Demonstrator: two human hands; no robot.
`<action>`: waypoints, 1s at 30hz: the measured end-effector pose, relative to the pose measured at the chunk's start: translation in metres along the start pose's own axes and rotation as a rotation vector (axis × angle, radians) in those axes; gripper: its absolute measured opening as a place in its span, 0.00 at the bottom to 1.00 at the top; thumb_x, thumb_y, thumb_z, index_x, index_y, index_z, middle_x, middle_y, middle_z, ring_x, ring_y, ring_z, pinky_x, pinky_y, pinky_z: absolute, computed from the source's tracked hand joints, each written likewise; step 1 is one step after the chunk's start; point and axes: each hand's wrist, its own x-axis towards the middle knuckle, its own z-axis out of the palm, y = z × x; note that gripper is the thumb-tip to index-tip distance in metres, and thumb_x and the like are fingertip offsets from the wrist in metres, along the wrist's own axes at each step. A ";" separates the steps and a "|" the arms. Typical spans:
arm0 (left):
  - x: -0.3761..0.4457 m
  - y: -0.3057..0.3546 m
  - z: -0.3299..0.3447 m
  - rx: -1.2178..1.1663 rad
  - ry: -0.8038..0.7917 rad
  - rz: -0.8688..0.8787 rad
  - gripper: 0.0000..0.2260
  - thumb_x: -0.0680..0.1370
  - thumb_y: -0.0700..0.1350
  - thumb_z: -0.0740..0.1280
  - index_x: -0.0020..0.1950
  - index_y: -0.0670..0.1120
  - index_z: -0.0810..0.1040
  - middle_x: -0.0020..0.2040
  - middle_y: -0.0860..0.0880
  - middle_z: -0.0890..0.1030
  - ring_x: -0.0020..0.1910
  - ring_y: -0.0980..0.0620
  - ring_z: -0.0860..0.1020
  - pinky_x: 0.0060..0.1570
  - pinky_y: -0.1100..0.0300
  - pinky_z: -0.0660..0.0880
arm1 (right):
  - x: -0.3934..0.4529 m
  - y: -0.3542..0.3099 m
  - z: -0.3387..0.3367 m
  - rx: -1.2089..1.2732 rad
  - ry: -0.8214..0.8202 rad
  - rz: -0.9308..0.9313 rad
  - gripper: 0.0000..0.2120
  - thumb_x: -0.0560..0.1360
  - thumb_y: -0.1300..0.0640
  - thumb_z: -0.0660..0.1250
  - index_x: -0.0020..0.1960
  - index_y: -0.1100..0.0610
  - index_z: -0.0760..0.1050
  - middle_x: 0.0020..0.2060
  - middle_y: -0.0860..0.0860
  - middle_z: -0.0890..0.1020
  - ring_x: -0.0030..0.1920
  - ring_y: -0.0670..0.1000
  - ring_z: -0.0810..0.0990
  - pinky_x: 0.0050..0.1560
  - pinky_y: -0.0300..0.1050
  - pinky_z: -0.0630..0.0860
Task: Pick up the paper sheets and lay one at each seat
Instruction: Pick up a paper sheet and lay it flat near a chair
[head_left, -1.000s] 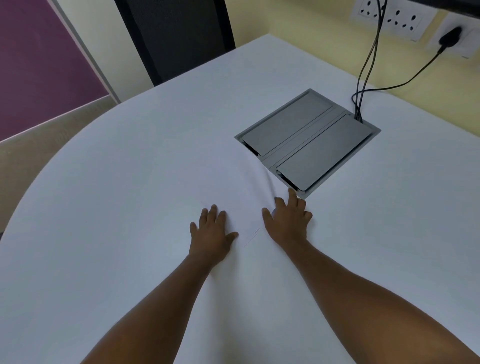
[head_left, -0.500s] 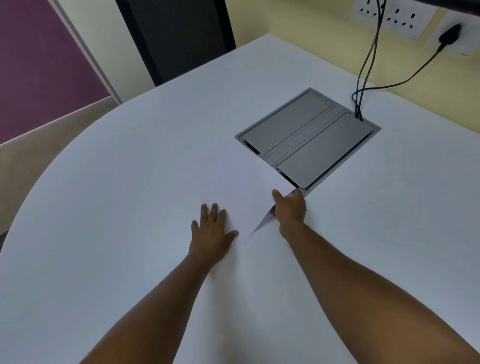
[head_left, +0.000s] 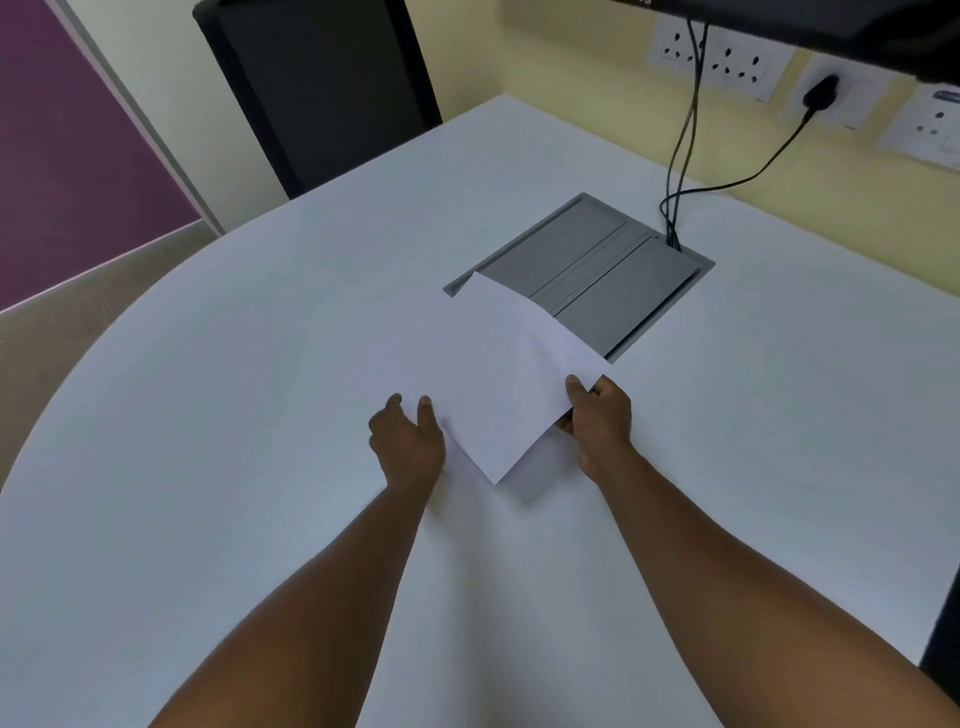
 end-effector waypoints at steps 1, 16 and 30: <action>-0.003 0.009 0.004 -0.127 -0.015 -0.133 0.25 0.81 0.55 0.60 0.74 0.42 0.66 0.72 0.39 0.69 0.70 0.39 0.69 0.69 0.47 0.66 | -0.001 -0.004 -0.007 0.044 -0.006 0.008 0.11 0.78 0.57 0.68 0.37 0.55 0.76 0.35 0.50 0.80 0.38 0.52 0.79 0.48 0.55 0.84; -0.060 0.085 0.066 -0.924 -0.511 -0.635 0.13 0.81 0.49 0.65 0.61 0.42 0.76 0.53 0.42 0.82 0.51 0.44 0.81 0.60 0.48 0.78 | -0.012 -0.054 -0.140 0.300 -0.026 0.008 0.04 0.79 0.59 0.67 0.52 0.54 0.81 0.50 0.51 0.86 0.47 0.49 0.85 0.40 0.44 0.82; -0.101 0.122 0.151 -0.752 -0.533 -0.615 0.06 0.77 0.38 0.71 0.53 0.41 0.80 0.53 0.43 0.83 0.49 0.47 0.81 0.45 0.58 0.79 | 0.036 -0.025 -0.282 0.074 0.182 0.032 0.06 0.79 0.59 0.67 0.55 0.56 0.80 0.49 0.51 0.84 0.46 0.53 0.84 0.43 0.47 0.81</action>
